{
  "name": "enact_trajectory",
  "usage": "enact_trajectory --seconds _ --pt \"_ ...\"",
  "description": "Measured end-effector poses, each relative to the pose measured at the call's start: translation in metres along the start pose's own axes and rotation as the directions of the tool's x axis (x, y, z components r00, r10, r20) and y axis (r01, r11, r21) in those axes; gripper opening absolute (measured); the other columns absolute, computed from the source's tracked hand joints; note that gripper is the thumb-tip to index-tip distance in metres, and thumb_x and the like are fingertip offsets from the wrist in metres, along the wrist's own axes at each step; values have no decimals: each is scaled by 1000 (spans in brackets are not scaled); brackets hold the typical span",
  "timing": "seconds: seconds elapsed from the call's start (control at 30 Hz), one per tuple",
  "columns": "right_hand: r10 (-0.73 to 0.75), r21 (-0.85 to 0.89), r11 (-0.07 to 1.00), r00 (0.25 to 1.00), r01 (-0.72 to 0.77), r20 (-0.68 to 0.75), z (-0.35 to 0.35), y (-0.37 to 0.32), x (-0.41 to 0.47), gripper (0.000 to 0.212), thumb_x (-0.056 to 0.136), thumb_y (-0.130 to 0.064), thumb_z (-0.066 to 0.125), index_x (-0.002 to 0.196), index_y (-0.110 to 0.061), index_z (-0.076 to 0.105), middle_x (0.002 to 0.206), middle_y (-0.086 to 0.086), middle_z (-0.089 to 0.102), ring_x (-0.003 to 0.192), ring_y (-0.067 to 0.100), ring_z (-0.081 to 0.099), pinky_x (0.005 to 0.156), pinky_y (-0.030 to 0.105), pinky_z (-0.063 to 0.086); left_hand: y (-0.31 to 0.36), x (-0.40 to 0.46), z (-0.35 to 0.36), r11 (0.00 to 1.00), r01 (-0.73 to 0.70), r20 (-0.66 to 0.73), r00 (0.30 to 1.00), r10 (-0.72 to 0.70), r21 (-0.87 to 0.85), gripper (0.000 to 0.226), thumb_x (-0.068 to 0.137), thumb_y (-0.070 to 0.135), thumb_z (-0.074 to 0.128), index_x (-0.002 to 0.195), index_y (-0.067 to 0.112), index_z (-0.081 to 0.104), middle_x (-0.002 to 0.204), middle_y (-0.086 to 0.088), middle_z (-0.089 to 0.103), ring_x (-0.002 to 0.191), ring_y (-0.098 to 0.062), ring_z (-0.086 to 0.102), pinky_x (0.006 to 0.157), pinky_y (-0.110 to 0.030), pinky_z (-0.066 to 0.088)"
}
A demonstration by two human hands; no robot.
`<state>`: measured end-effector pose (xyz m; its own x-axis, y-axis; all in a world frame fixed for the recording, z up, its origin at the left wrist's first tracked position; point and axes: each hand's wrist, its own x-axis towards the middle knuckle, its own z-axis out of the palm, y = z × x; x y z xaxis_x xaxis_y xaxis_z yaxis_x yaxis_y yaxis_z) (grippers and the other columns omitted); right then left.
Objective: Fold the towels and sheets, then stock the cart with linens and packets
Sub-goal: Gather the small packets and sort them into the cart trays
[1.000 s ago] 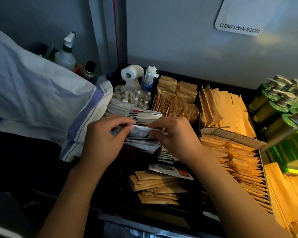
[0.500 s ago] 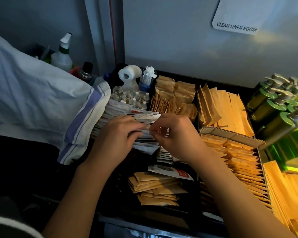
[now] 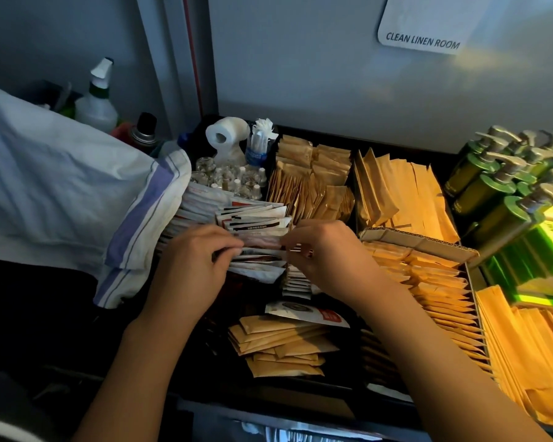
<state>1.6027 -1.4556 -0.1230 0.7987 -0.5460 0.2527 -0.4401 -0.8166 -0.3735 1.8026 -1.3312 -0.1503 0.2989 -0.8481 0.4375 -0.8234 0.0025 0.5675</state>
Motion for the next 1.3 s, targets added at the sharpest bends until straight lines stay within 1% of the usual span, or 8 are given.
enact_trajectory --seconds 0.17,0.37,0.47,0.57,0.73,0.87,1.03,1.3 --pt "22 61 998 998 -25 61 -18 4 -32 15 90 -22 78 104 -26 80 97 -15 69 80 2 64 72 26 57 18 -10 -2 993 -97 18 995 98 -64 18 85 11 79 101 20 82 97 12 71 94 -6 65 86 -28 55" --pt "-8 62 998 968 -7 251 -17 -3 -55 29 86 -47 79 111 -33 77 101 -19 67 84 0 60 72 22 54 40 -25 13 981 -148 196 966 170 -124 21 83 10 82 100 23 82 98 13 72 98 -5 65 86 -38 58" --pt "-16 15 1000 955 12 295 -12 -2 -62 32 85 -43 80 115 -32 77 107 -16 69 90 1 59 77 23 54 41 -32 14 982 -149 215 961 172 -118 20 84 12 82 100 24 82 98 16 71 97 -4 65 85 -37 57" --pt "-15 -10 1000 962 18 273 -12 0 -68 22 90 -29 74 112 -30 78 106 -13 72 92 5 63 82 30 56 43 -36 13 985 -145 238 957 164 -94 27 82 7 81 102 25 81 101 18 70 100 -3 65 88 -39 57" --pt "-50 11 999 991 49 125 -24 -2 -72 13 90 -22 73 101 -25 80 98 -9 71 91 9 64 76 34 57 43 -38 8 987 -131 263 953 151 -90 42 79 5 78 113 30 77 111 20 67 110 -3 63 96 -34 55" --pt "-83 122 988 993 92 -79 -35 -4 -72 11 92 -17 76 101 -17 81 100 -7 72 92 6 67 75 29 57 42 -37 6 984 -141 158 975 158 -112 34 81 10 84 112 23 78 108 16 70 105 -4 66 91 -31 56" --pt "-36 277 956 975 98 -220 -39 -11 -64 11 92 -12 77 102 -15 81 101 -7 74 95 7 70 80 26 59 43 -28 -4 971 -157 -91 986 143 -179 24 84 10 81 107 15 78 105 14 72 102 0 67 90 -13 49" --pt "-34 219 971 962 96 -270 -41 -27 -23 15 90 -9 77 105 -13 79 91 -6 71 79 7 64 71 10 42 54 8 -39 947 -306 -294 918 266 -97 17 93 5 75 109 10 79 104 1 74 98 -14 70 86 -32 55"
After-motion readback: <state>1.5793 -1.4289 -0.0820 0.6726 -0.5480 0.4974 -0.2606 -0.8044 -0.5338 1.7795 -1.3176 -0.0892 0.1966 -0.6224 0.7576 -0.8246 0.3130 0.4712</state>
